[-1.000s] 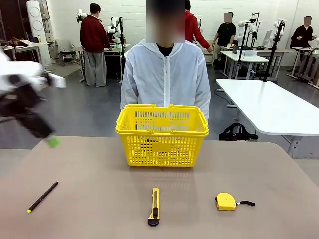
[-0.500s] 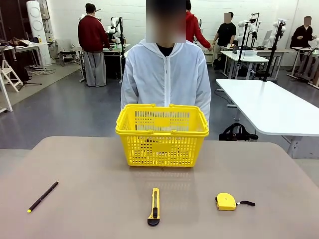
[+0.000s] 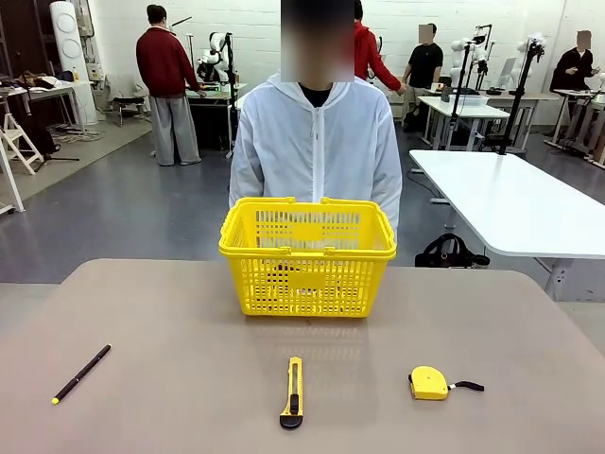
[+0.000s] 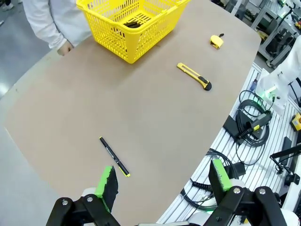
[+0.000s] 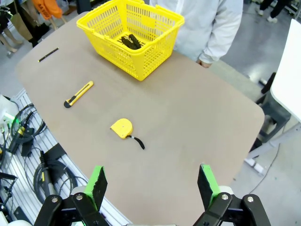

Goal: Place the items the person wants into the basket.
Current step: Pick up the item the person points to and place it in the Market Basket.

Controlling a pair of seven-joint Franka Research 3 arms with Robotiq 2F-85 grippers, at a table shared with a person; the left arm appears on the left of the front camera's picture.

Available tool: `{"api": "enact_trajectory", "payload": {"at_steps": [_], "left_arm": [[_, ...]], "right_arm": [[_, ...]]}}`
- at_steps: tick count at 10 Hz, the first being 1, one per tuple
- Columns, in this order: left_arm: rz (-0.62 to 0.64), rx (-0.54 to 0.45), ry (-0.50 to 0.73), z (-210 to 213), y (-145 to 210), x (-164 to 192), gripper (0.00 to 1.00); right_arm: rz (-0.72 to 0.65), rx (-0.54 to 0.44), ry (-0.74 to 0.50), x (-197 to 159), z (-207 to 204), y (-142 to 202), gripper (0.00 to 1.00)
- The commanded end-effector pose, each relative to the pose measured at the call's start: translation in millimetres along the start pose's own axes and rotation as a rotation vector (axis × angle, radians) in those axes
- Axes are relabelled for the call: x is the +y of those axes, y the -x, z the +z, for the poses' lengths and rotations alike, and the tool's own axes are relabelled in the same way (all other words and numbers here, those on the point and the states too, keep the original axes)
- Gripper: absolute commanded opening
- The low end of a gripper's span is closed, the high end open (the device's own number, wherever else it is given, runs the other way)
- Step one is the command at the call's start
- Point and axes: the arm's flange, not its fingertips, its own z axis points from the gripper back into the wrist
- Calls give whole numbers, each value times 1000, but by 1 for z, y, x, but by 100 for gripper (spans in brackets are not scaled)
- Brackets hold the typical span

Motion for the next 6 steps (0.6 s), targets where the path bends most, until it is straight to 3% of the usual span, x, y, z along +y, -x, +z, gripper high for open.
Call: {"api": "enact_trajectory", "payload": {"at_steps": [1, 6], "left_arm": [[22, 13, 11, 1, -14, -1, 100], [2, 5, 0, -1, -5, 0, 100]], "right_arm": [[-3, 8, -3, -1, 0, -1, 100], [-3, 8, -3, -1, 0, -1, 100]]}}
